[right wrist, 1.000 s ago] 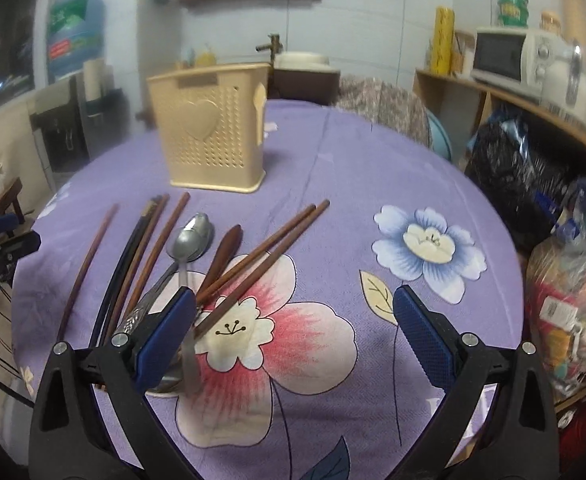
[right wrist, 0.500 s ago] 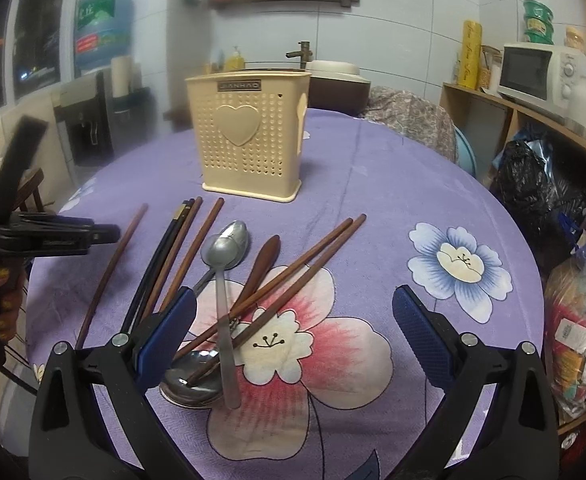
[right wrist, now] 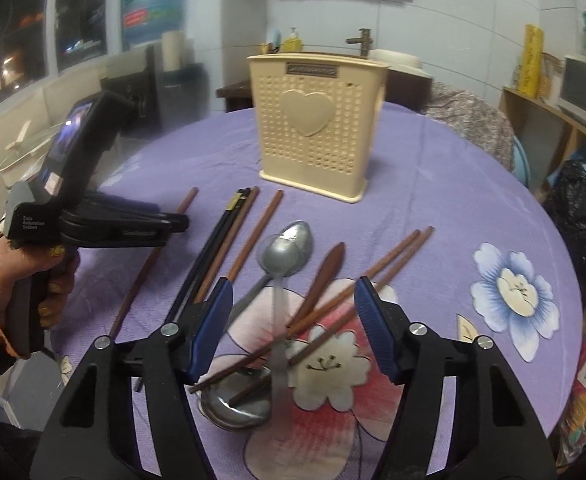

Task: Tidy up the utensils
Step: 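Move the left tool down over a single brown wooden chopstick, then close the left tool on the brown chopstick and lift it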

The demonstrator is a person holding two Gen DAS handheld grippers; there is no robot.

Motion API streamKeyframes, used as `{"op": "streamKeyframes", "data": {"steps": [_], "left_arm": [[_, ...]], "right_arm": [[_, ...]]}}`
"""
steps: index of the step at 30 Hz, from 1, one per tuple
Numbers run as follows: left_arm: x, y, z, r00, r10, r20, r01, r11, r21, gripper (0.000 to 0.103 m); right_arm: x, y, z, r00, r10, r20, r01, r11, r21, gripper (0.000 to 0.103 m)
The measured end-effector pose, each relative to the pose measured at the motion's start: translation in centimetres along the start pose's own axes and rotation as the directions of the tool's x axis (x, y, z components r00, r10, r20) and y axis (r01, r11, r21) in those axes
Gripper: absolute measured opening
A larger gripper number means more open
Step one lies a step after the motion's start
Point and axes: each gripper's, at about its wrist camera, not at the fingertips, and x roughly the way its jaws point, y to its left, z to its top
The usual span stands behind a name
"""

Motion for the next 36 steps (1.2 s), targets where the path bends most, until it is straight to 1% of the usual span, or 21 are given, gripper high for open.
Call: {"op": "streamKeyframes", "data": {"steps": [2, 4, 7, 10, 13, 15, 16, 17, 18, 20, 22, 25, 27, 29, 31, 34, 36], "left_arm": [[0.2, 0.0, 0.3, 1.000, 0.001, 0.002, -0.001, 1.000, -0.001, 0.044], [0.5, 0.0, 0.8, 1.000, -0.009, -0.001, 0.009, 1.000, 0.008, 0.041], [0.7, -0.1, 1.2, 1.000, -0.025, -0.004, 0.025, 0.999, 0.024, 0.037], [0.9, 0.1, 1.3, 0.999, -0.034, -0.003, 0.034, 0.999, 0.026, 0.036], [0.8, 0.3, 1.3, 0.999, -0.043, -0.006, 0.043, 0.999, 0.015, 0.036], [0.8, 0.2, 1.2, 0.999, -0.036, -0.009, 0.036, 0.999, 0.015, 0.036], [0.8, 0.0, 1.3, 1.000, -0.029, -0.011, 0.030, 0.999, 0.018, 0.036], [0.8, 0.0, 1.3, 1.000, -0.027, -0.012, 0.027, 0.999, 0.019, 0.036], [0.8, 0.0, 1.3, 1.000, -0.026, -0.013, 0.026, 1.000, 0.017, 0.036], [0.8, 0.2, 1.4, 0.999, -0.037, -0.015, 0.037, 0.999, 0.004, 0.036], [0.8, 0.4, 1.3, 0.999, -0.048, -0.014, 0.048, 0.999, -0.008, 0.036], [0.7, 0.3, 1.1, 0.999, -0.040, -0.009, 0.040, 0.999, -0.006, 0.036], [0.6, 0.1, 1.0, 1.000, -0.029, -0.004, 0.029, 1.000, -0.002, 0.036], [0.7, -0.1, 0.9, 1.000, -0.023, -0.001, 0.023, 1.000, -0.001, 0.036], [0.7, -0.1, 0.9, 1.000, -0.023, 0.003, 0.023, 1.000, -0.005, 0.035], [0.8, -0.1, 1.0, 1.000, -0.017, 0.003, 0.017, 1.000, -0.007, 0.032], [0.9, -0.1, 1.2, 1.000, -0.016, 0.002, 0.016, 1.000, -0.012, 0.028]], "right_arm": [[0.6, 0.4, 0.5, 1.000, 0.026, -0.007, -0.026, 1.000, -0.013, 0.057], [1.5, 0.6, 1.6, 0.998, 0.058, -0.022, -0.058, 0.998, -0.010, 0.056], [3.2, 1.0, 3.5, 0.993, 0.096, -0.064, -0.096, 0.995, 0.000, 0.052], [5.5, 1.6, 5.9, 0.990, 0.078, -0.115, -0.080, 0.997, -0.013, 0.049], [8.2, 1.9, 7.7, 0.979, 0.085, -0.183, -0.078, 0.996, 0.042, 0.045], [9.8, 2.2, 8.5, 0.974, 0.073, -0.216, -0.061, 0.996, 0.065, 0.038], [10.5, 2.4, 8.7, 0.971, 0.062, -0.231, -0.047, 0.997, 0.068, 0.036], [11.1, 2.6, 8.8, 0.969, 0.054, -0.241, -0.037, 0.996, 0.075, 0.031], [11.7, 2.6, 9.0, 0.968, 0.039, -0.248, -0.017, 0.996, 0.091, 0.028], [12.6, 2.5, 9.1, 0.966, 0.021, -0.259, 0.010, 0.993, 0.119, 0.028], [13.4, 2.4, 9.0, 0.961, 0.023, -0.275, 0.018, 0.989, 0.145, 0.028], [14.2, 2.6, 8.6, 0.956, 0.017, -0.293, 0.029, 0.988, 0.150, 0.028], [14.6, 2.4, 8.3, 0.955, 0.030, -0.295, 0.020, 0.986, 0.166, 0.027], [14.8, 2.6, 8.2, 0.955, 0.009, -0.295, 0.039, 0.987, 0.154, 0.025], [14.9, 2.6, 8.3, 0.957, 0.006, -0.290, 0.040, 0.987, 0.154, 0.024], [15.1, 2.0, 8.4, 0.959, 0.005, -0.282, 0.045, 0.984, 0.170, 0.018], [15.3, 1.9, 8.4, 0.961, -0.006, -0.278, 0.053, 0.985, 0.163, 0.015]]}}
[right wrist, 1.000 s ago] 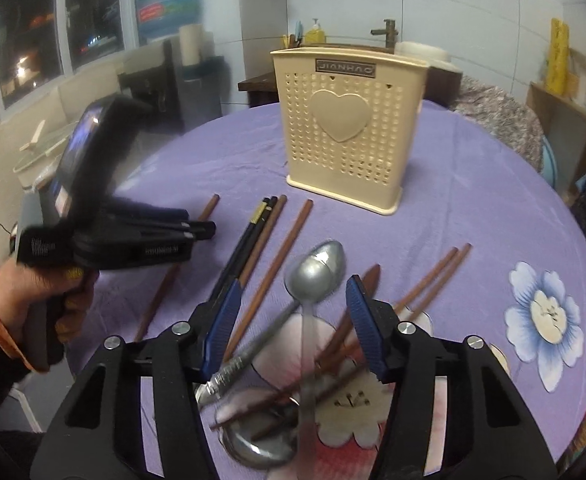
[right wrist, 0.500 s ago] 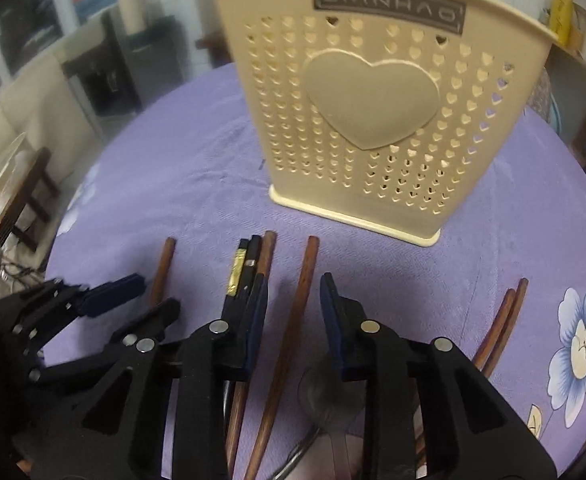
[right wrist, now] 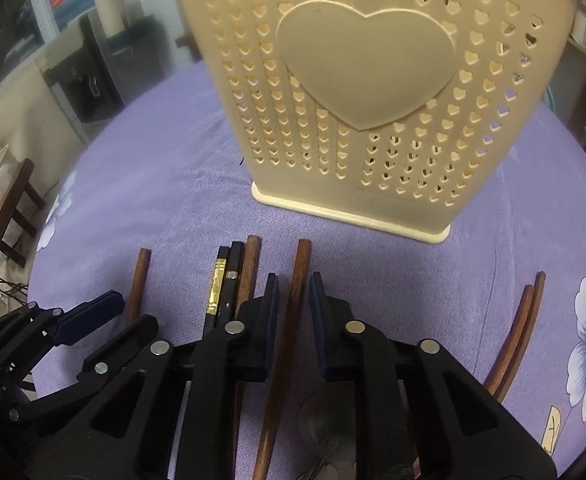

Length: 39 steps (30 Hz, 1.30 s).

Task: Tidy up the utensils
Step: 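Close the left tool on the brown chopstick and lift it, then carry the chopstick upright with the left tool and lower it into the holder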

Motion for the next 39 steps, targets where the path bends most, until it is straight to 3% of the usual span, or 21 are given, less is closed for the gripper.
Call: {"op": "streamKeyframes", "data": {"steps": [8, 17, 22, 28, 31, 35, 39], "left_arm": [[0.7, -0.2, 1.1, 1.000, -0.006, 0.003, 0.006, 1.000, 0.012, 0.012], [1.1, 0.2, 1.9, 0.996, -0.084, 0.003, 0.084, 0.996, -0.015, 0.010], [-1.0, 0.9, 3.3, 0.989, -0.127, 0.072, 0.130, 0.991, -0.042, 0.009], [-7.4, 1.5, 5.7, 0.960, -0.130, 0.247, 0.140, 0.990, -0.023, 0.008], [-11.2, 2.1, 6.9, 0.930, -0.119, 0.348, 0.132, 0.991, -0.014, 0.008], [-13.4, 2.7, 7.7, 0.906, -0.120, 0.407, 0.137, 0.990, -0.013, 0.008], [-13.7, 2.4, 7.7, 0.896, -0.117, 0.428, 0.138, 0.990, -0.018, 0.008]], "right_arm": [[0.5, 0.2, 0.8, 1.000, 0.015, 0.006, -0.015, 1.000, 0.001, 0.010], [-0.5, -1.1, 0.3, 0.992, 0.123, 0.034, -0.125, 0.990, 0.067, 0.009], [-3.4, -1.4, 1.1, 0.973, 0.202, 0.113, -0.212, 0.974, 0.082, 0.008], [-10.2, -2.0, 2.9, 0.925, 0.259, 0.279, -0.282, 0.958, 0.048, 0.008], [-14.1, -2.0, 3.5, 0.894, 0.259, 0.365, -0.279, 0.960, 0.003, 0.008], [-18.3, -2.1, 3.6, 0.869, 0.234, 0.436, -0.238, 0.970, -0.046, 0.008], [-19.8, -2.2, 3.9, 0.864, 0.222, 0.452, -0.214, 0.974, -0.070, 0.008]]}}
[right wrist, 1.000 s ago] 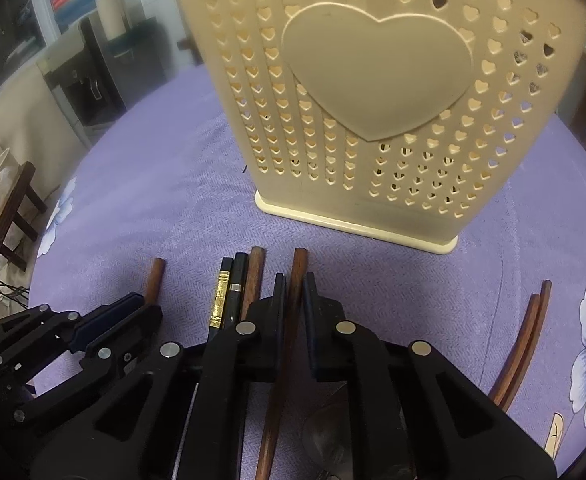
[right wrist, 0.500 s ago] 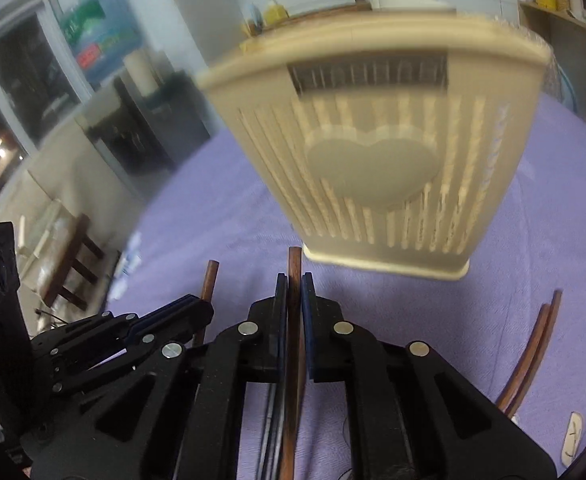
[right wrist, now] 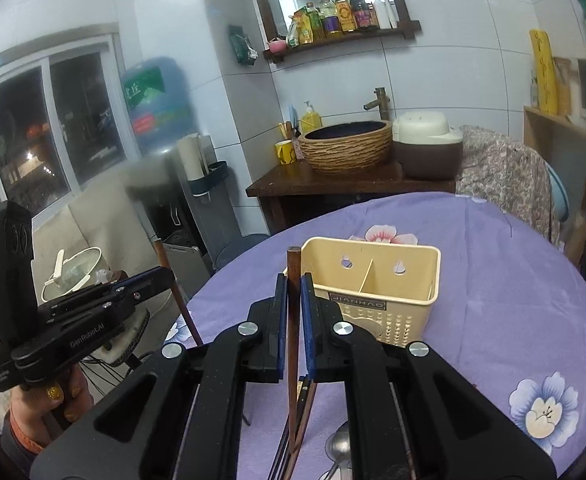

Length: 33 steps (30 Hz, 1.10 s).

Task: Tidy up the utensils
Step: 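Carry the chopstick upright with the left tool and lower it into the holder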

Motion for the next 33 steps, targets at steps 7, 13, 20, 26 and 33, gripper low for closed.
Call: {"op": "streamKeyframes", "data": {"steps": [7, 13, 20, 26, 33], "left_arm": [[-0.1, 0.4, 0.2, 1.000, 0.004, 0.000, -0.004, 1.000, 0.009, 0.008], [-0.9, 0.7, 0.1, 1.000, 0.006, 0.014, -0.006, 1.000, 0.008, 0.008], [-1.9, 1.0, 0.1, 0.999, -0.007, 0.036, 0.007, 1.000, -0.003, 0.008], [-2.5, 1.5, 1.4, 0.998, -0.036, 0.046, 0.037, 0.999, -0.018, 0.008], [-4.1, 1.1, 4.5, 0.994, -0.084, 0.072, 0.085, 0.996, -0.002, 0.008]], "right_arm": [[-0.3, 0.7, -0.1, 1.000, 0.000, 0.003, 0.000, 0.999, -0.034, 0.008], [-0.7, 0.7, -0.4, 1.000, 0.004, 0.006, -0.004, 0.999, -0.046, 0.008], [-1.4, 0.9, -0.6, 1.000, 0.017, 0.024, -0.016, 0.998, -0.056, 0.008], [-2.3, 0.5, 0.5, 0.999, 0.040, 0.037, -0.038, 0.998, -0.045, 0.008], [-3.8, 0.0, 3.6, 0.996, 0.085, 0.039, -0.084, 0.996, -0.026, 0.008]]}}
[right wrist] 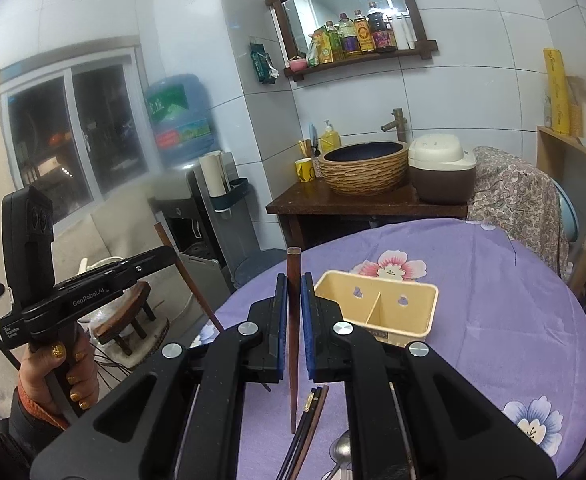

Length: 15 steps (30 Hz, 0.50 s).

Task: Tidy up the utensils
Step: 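Carry the chopstick upright with the left tool and lower it into the holder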

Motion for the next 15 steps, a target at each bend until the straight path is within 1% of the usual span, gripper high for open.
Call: {"op": "streamKeyframes", "data": {"steps": [4, 6, 8, 11, 13, 15], "left_arm": [[-1.1, -1.1, 3.2, 0.998, -0.059, 0.034, 0.059, 0.998, 0.007, 0.008], [-1.6, -2.3, 5.3, 0.994, -0.093, 0.056, 0.092, 0.996, 0.020, 0.008], [-1.9, -3.4, 7.0, 0.991, -0.112, 0.076, 0.110, 0.993, 0.031, 0.008], [-1.9, -4.9, 9.5, 0.986, -0.117, 0.115, 0.112, 0.992, 0.049, 0.008], [-1.3, -5.9, 10.5, 0.985, -0.102, 0.137, 0.094, 0.994, 0.063, 0.008], [0.1, -6.6, 11.1, 0.985, -0.092, 0.143, 0.084, 0.995, 0.061, 0.008]], "right_arm": [[-1.1, -0.1, 3.5, 1.000, 0.019, 0.014, -0.019, 1.000, 0.009, 0.008], [-1.8, -0.2, 5.4, 0.999, 0.010, 0.034, -0.010, 1.000, 0.006, 0.008], [-2.6, -0.3, 7.6, 0.997, -0.014, 0.070, 0.014, 1.000, 0.000, 0.008], [-3.7, -0.8, 10.8, 0.993, -0.036, 0.113, 0.035, 0.999, 0.011, 0.008], [-4.0, -1.2, 12.5, 0.986, -0.082, 0.146, 0.082, 0.997, 0.009, 0.008], [-3.9, -1.6, 13.3, 0.977, -0.124, 0.171, 0.125, 0.992, 0.003, 0.008]]}}
